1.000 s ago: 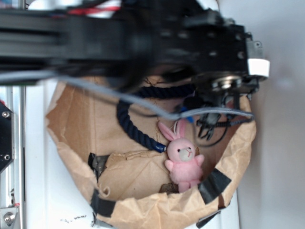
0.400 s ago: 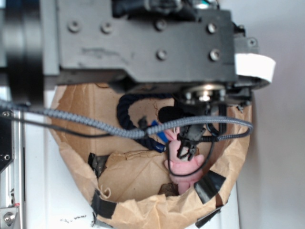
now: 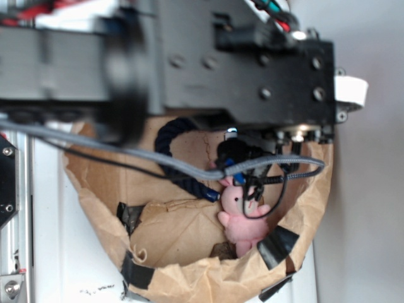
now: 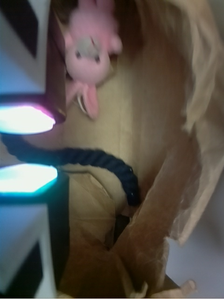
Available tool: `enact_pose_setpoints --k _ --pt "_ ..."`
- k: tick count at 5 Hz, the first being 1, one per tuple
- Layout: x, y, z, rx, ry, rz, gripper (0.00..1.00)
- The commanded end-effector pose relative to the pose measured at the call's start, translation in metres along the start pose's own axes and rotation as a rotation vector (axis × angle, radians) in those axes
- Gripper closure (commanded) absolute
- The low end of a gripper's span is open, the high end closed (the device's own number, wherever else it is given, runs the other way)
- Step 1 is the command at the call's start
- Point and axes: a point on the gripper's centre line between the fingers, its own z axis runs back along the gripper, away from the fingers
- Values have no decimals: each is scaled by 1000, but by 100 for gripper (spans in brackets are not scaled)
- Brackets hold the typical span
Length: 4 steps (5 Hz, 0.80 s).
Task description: Grab the blue rope.
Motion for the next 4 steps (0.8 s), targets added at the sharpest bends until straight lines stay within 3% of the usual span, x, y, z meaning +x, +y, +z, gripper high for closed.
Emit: enact_pose_setpoints --k 1,2,4 --pt "11 -4 -17 31 -14 -23 0" --pt "6 -3 -19 38 -16 -17 0" --pt "-4 -4 -19 -18 -66 27 0"
